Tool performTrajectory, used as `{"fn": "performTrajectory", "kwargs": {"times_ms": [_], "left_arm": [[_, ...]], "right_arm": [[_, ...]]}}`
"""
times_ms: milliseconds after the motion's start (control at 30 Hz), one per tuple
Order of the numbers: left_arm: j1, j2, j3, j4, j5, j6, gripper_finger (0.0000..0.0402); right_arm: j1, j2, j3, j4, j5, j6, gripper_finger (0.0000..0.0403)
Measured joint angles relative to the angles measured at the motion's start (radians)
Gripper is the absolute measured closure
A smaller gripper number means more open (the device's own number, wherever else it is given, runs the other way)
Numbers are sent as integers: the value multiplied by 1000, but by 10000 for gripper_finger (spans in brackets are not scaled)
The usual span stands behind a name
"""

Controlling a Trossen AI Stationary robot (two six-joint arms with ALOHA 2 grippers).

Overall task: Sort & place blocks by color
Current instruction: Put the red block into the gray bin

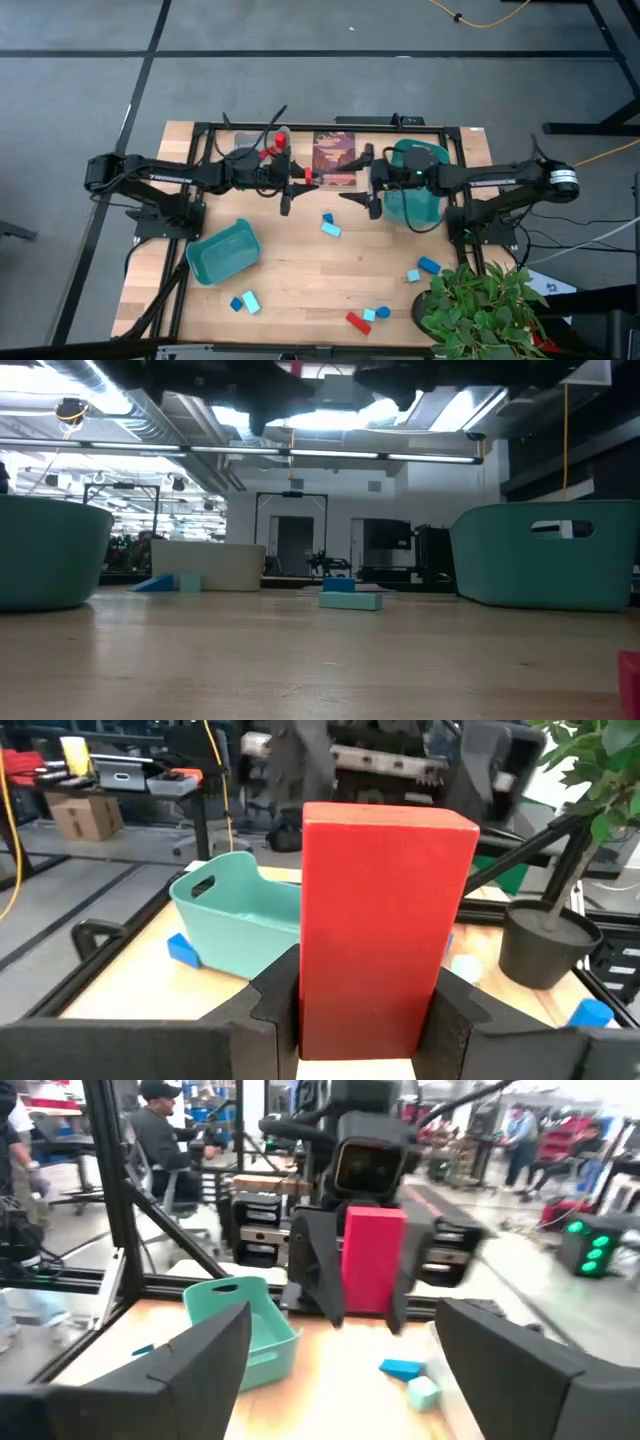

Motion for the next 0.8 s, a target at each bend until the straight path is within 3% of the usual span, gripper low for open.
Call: {"fn": "performTrajectory", "kwargs": {"times_ms": [200,400,600,800], "left_arm": [[15,-173,-145,22,-70,0,279],[21,-330,-222,36,-46,6,279],[21,-395,-255,40,16,8,279],[20,-403,-290,97,12,-6,279]], "right_arm": [[0,-199,-185,72,107,24,82],[0,-338,-322,146,125,71,82],[0,-362,-332,152,57,70,82],[-1,-362,-332,157,46,68,82]]}}
